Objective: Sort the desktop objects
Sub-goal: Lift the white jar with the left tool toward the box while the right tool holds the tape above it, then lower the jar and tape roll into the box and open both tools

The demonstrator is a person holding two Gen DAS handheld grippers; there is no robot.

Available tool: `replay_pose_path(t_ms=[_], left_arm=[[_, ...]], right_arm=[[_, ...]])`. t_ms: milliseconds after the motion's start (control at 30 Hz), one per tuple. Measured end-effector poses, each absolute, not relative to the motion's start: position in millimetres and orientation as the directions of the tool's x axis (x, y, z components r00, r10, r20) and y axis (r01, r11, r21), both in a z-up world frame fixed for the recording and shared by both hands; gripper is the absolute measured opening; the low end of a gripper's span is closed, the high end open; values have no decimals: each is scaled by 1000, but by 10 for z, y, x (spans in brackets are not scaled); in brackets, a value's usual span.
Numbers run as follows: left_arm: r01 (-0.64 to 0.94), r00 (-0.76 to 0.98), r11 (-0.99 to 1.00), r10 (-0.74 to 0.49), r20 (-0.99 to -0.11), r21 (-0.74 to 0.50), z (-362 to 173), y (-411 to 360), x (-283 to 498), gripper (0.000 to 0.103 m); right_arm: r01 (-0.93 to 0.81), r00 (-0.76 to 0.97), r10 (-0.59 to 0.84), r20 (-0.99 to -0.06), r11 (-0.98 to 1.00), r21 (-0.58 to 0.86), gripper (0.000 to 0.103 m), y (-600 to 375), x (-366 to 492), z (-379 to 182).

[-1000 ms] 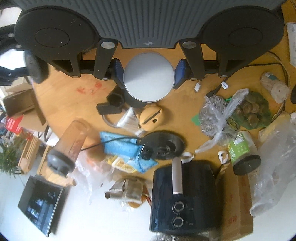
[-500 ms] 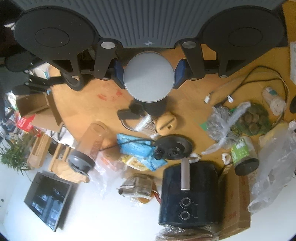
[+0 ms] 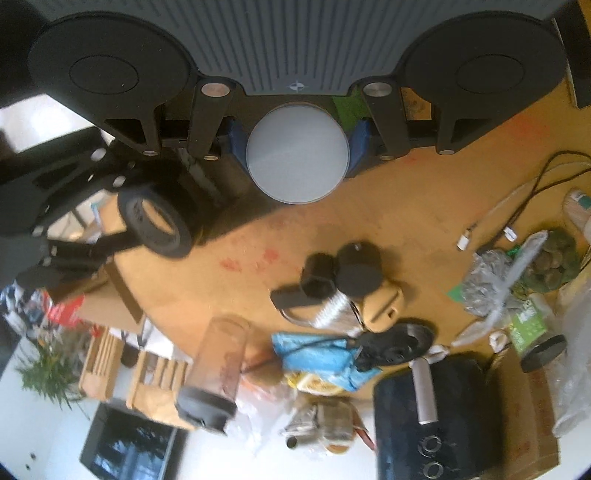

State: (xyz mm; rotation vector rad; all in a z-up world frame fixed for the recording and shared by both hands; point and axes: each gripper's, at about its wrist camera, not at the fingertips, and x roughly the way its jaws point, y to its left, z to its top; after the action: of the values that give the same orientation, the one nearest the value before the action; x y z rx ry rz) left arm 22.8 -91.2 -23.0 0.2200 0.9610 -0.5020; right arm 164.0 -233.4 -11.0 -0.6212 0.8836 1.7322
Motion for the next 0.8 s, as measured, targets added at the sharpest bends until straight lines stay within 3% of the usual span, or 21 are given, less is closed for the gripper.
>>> replay_pose_path(t_ms=[633,700,800], left_arm=[[524,447,847,-184,-875,89,-676,-976,324,55],[528,470,841,-178,-865,114,-625,-1007,301,57],[518,489,848,-182,-853,116,-514,-1009,280,69]], right_arm=[[-951,-310,544,-780,-177,254,75,-2378,1598,-137],[-951,-309,544,-781,-178,252,75,-2377,1588,-140],[-951,-308,537,-785,-181,249,75,-2350,1567,-153]])
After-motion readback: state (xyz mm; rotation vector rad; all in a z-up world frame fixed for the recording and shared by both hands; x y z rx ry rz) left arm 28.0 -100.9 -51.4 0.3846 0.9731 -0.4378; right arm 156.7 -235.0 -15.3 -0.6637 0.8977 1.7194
